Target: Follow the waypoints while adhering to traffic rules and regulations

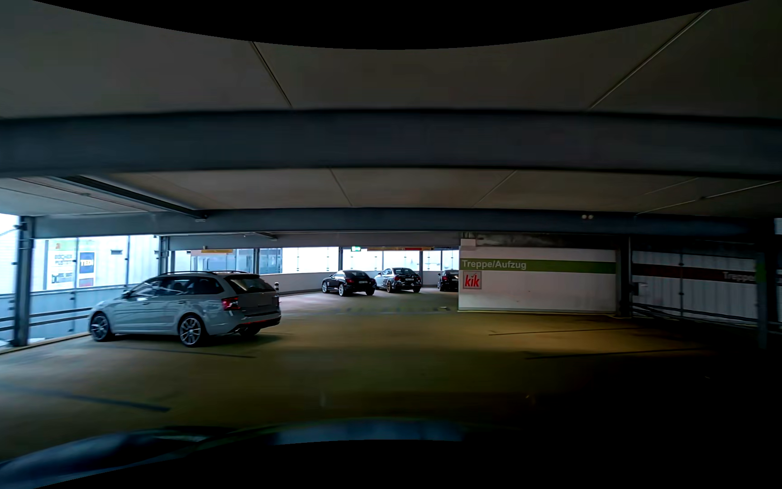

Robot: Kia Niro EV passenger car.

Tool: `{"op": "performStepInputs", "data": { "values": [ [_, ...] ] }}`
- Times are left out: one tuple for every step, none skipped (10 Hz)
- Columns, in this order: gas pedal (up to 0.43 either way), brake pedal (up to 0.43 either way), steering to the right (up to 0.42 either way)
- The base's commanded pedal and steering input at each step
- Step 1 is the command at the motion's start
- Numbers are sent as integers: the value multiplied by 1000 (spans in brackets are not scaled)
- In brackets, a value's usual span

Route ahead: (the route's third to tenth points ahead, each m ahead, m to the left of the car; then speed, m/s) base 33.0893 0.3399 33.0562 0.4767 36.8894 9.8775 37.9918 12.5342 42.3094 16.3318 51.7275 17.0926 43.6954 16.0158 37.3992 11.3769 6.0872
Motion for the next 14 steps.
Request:
{"op": "performStepInputs", "data": {
  "values": [
    [0, 37, -2],
    [0, 67, -2],
    [0, 104, -2],
    [0, 128, -3],
    [0, 152, -2],
    [0, 159, -2],
    [0, 159, -2],
    [0, 171, -2],
    [0, 177, -3],
    [0, 177, -2],
    [0, 183, -2],
    [0, 183, -3],
    [0, 177, 0],
    [0, 177, 6]
  ]
}}
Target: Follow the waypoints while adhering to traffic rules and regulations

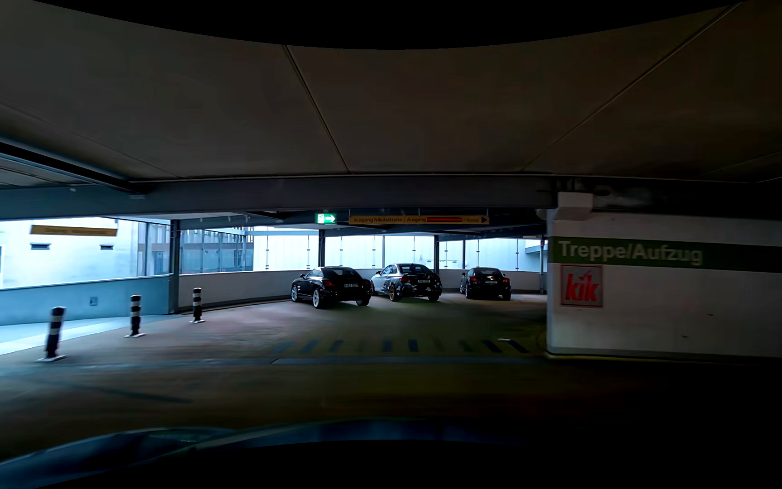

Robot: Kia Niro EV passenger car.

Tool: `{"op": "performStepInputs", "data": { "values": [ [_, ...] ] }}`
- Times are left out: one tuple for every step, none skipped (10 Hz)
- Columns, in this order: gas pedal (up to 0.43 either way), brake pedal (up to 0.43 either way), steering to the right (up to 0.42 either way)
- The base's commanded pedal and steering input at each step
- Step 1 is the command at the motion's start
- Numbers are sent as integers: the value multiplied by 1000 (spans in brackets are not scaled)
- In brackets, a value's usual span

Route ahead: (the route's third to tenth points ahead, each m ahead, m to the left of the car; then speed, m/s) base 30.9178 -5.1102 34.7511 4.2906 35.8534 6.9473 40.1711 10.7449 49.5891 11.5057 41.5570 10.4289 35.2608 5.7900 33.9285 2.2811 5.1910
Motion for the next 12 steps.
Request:
{"op": "performStepInputs", "data": {
  "values": [
    [0, 177, 18],
    [0, 159, 25],
    [0, 152, 30],
    [0, 152, 37],
    [0, 146, 46],
    [0, 134, 63],
    [0, 140, 77],
    [0, 134, 98],
    [0, 134, 119],
    [0, 134, 140],
    [0, 134, 159],
    [0, 128, 178]
  ]
}}
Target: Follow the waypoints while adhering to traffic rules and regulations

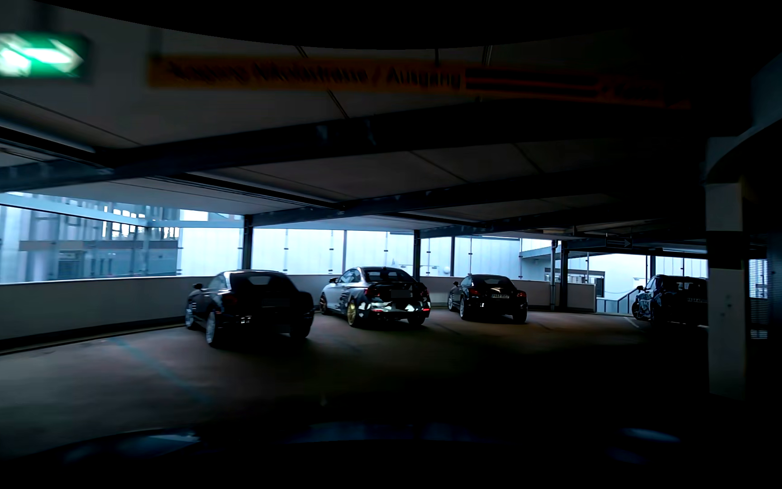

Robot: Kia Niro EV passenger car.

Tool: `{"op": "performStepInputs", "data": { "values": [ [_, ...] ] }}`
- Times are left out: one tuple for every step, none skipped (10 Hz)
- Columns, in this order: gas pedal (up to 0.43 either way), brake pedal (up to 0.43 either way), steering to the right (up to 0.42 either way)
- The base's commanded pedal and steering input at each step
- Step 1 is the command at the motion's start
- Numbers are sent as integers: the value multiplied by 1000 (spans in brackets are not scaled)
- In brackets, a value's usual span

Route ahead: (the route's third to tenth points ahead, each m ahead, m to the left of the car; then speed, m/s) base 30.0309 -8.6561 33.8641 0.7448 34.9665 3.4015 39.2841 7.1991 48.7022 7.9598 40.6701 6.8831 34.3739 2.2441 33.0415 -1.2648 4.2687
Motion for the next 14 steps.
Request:
{"op": "performStepInputs", "data": {
  "values": [
    [0, 0, 203],
    [0, 0, 220],
    [0, 0, 241],
    [0, 0, 258],
    [0, 0, 277],
    [0, 0, 290],
    [0, 0, 310],
    [0, 0, 329],
    [0, 0, 350],
    [0, 0, 366],
    [0, 0, 386],
    [0, 0, 400],
    [0, 0, 419],
    [0, 0, 441]
  ]
}}
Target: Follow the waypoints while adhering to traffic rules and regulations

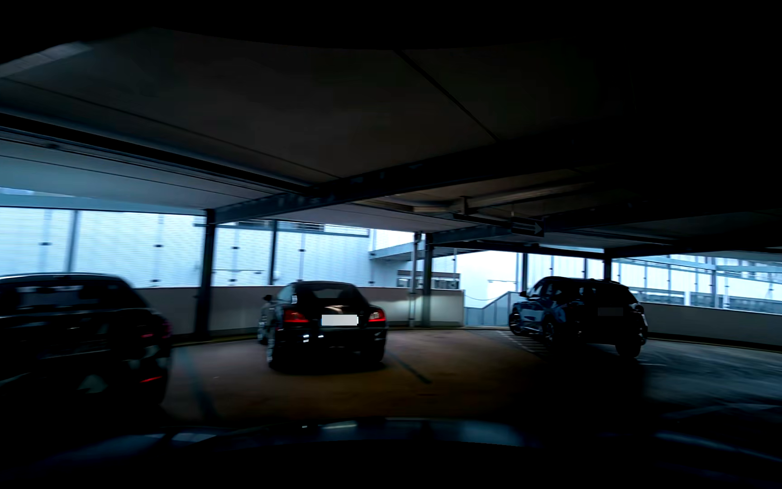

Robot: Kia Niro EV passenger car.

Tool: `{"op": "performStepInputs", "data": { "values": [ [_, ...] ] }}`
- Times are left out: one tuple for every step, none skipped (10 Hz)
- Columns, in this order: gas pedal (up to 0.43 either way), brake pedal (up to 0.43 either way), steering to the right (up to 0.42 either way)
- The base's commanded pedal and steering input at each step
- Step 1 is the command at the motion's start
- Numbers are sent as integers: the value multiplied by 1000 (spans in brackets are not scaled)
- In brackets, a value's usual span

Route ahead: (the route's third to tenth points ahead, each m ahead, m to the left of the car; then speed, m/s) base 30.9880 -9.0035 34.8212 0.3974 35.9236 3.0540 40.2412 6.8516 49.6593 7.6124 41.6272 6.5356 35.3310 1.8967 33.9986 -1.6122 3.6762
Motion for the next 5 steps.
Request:
{"op": "performStepInputs", "data": {
  "values": [
    [0, 0, 469],
    [0, 0, 494],
    [0, 0, 522],
    [0, 0, 549],
    [0, 0, 571]
  ]
}}
